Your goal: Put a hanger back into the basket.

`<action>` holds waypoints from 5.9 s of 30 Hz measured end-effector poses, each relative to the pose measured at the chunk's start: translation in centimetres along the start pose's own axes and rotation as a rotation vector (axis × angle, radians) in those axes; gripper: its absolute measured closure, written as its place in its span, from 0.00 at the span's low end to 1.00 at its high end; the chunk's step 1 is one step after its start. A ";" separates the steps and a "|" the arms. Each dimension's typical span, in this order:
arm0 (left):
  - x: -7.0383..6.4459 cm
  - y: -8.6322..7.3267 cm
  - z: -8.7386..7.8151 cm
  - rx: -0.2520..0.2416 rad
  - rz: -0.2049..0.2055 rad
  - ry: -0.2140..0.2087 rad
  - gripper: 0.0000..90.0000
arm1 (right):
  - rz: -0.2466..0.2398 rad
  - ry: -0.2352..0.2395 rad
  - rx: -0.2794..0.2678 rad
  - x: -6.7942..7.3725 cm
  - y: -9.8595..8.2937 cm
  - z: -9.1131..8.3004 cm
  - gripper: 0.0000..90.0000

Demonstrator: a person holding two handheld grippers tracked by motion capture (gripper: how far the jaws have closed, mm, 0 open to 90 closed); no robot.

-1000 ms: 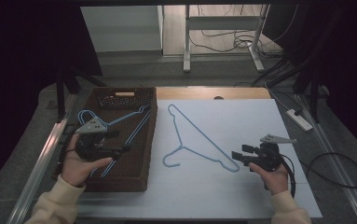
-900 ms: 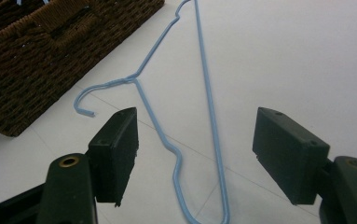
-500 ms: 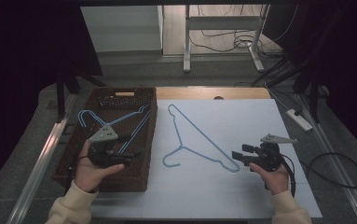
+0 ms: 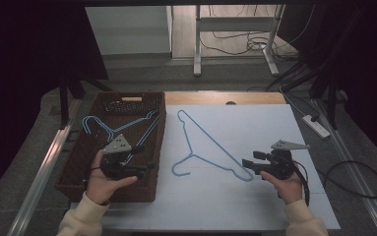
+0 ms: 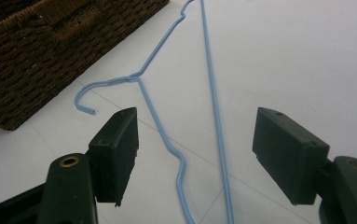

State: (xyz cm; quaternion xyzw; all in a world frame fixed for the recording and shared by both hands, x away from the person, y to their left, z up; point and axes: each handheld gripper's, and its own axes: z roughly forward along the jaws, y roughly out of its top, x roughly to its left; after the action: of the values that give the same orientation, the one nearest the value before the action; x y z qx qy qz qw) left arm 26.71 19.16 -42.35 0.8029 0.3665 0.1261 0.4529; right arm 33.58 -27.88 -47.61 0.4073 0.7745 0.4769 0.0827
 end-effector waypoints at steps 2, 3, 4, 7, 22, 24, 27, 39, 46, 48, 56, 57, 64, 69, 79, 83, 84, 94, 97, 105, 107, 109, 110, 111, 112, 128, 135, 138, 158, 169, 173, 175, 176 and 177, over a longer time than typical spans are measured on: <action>0.1 -0.1 0.0 -0.003 -0.003 0.000 0.30 | -0.011 -0.006 0.010 0.2 0.1 0.2 0.36; 0.2 -0.1 0.0 -0.003 -0.006 0.001 0.30 | -0.024 -0.013 0.020 0.3 0.3 0.3 0.36; 0.3 -0.1 0.0 -0.005 -0.008 0.004 0.30 | -0.041 -0.021 0.030 0.5 0.4 0.5 0.37; 0.4 -0.2 -0.2 -0.011 -0.014 0.003 0.30 | -0.074 -0.029 0.051 0.8 0.7 0.8 0.37; 0.2 -0.2 -0.4 -0.018 -0.013 0.001 0.30 | -0.123 -0.077 0.136 0.7 1.4 2.2 0.42; 0.2 -0.2 -0.5 -0.018 -0.011 0.000 0.30 | -0.132 -0.084 0.149 0.6 1.6 2.3 0.45; 0.1 -0.3 -0.5 -0.016 -0.012 -0.001 0.30 | -0.145 -0.093 0.177 0.5 1.8 2.6 0.50; 0.0 -0.4 -0.3 -0.011 -0.011 -0.006 0.30 | -0.201 -0.098 0.348 0.3 1.9 4.5 0.96; -0.1 -0.6 -0.3 -0.008 -0.015 -0.007 0.30 | -0.219 -0.094 0.448 0.6 1.6 5.3 1.00; -0.1 -0.6 -0.3 -0.009 -0.015 -0.005 0.30 | -0.234 -0.095 0.481 0.7 1.2 5.5 1.00; -0.1 -0.6 -0.3 -0.004 -0.013 -0.009 0.30 | -0.232 -0.081 0.531 0.7 0.4 5.1 1.00; -0.1 -0.6 -0.3 -0.003 -0.013 -0.009 0.30 | -0.234 -0.082 0.537 0.7 0.1 5.1 1.00; -0.2 -0.6 -0.1 -0.002 -0.016 -0.014 0.30 | -0.215 -0.067 0.536 0.8 -0.2 4.8 1.00; -0.1 -0.6 -0.1 -0.002 -0.018 -0.016 0.30 | -0.203 -0.040 0.545 1.1 -0.5 4.5 1.00; -0.1 -0.6 -0.2 -0.002 -0.018 -0.019 0.30 | -0.200 0.009 0.558 2.9 -1.7 3.9 1.00; -0.1 -0.6 -0.2 -0.001 -0.016 -0.021 0.30 | -0.195 0.038 0.560 3.8 -2.1 3.8 1.00; -0.1 -0.6 -0.2 -0.001 -0.016 -0.021 0.30 | -0.201 0.040 0.560 4.0 -2.2 3.8 1.00; -0.1 -0.6 -0.2 -0.001 -0.017 -0.021 0.30 | -0.224 0.114 0.580 6.3 -2.9 4.3 1.00; -0.1 -0.6 -0.2 -0.001 -0.017 -0.021 0.30 | -0.235 0.132 0.583 7.0 -3.0 4.6 1.00; -0.1 -0.6 -0.2 0.000 -0.017 -0.021 0.30 | -0.246 0.161 0.585 8.2 -3.0 5.6 1.00; -0.1 -0.6 -0.2 0.000 -0.017 -0.022 0.30 | -0.251 0.167 0.582 8.5 -3.0 5.8 1.00; -0.1 -0.6 -0.2 0.001 -0.017 -0.021 0.30 | -0.257 0.178 0.582 9.0 -2.9 6.2 1.00; -0.1 -0.6 -0.2 0.001 -0.017 -0.021 0.30 | -0.259 0.180 0.581 9.1 -2.9 6.3 1.00; -0.1 -0.6 -0.2 0.001 -0.017 -0.021 0.30 | -0.262 0.183 0.576 9.2 -2.9 6.4 1.00; -0.1 -0.6 -0.2 0.001 -0.018 -0.021 0.30 | -0.261 0.185 0.578 9.3 -2.9 6.6 1.00; 0.0 -0.6 -0.2 0.001 -0.017 -0.021 0.30 | -0.274 0.214 0.544 11.0 -2.5 8.7 1.00; 0.0 -0.6 -0.2 0.000 -0.019 -0.020 0.30 | -0.274 0.216 0.526 11.5 -2.4 9.6 1.00; -0.1 -0.6 -0.2 0.000 -0.017 -0.020 0.30 | -0.275 0.216 0.520 11.7 -2.3 9.9 1.00; 0.2 -0.7 -0.3 -0.001 -0.023 -0.015 0.30 | -0.233 0.108 0.399 7.9 1.3 8.4 1.00; 0.2 -0.7 -0.4 -0.003 -0.022 -0.015 0.30 | -0.194 -0.011 0.336 2.8 6.1 10.5 0.72; 0.3 -0.7 -0.4 -0.006 -0.024 -0.016 0.30 | -0.199 -0.042 0.344 2.0 7.6 12.0 0.59; 0.3 -0.7 -0.5 -0.007 -0.022 -0.014 0.30 | -0.195 -0.066 0.370 1.4 8.4 13.2 0.54; 0.3 -0.7 -0.5 -0.010 -0.025 -0.013 0.30 | -0.197 -0.071 0.380 1.1 8.6 13.7 0.54; 0.3 -0.7 -0.5 -0.011 -0.025 -0.013 0.30 | -0.194 -0.074 0.388 0.9 8.8 14.1 0.54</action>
State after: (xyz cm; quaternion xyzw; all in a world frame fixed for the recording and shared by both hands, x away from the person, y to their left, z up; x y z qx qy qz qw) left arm 26.29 19.96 -42.69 0.7966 0.3731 0.1172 0.4610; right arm 45.13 -15.86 -47.78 0.3566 0.8836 0.2936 0.0765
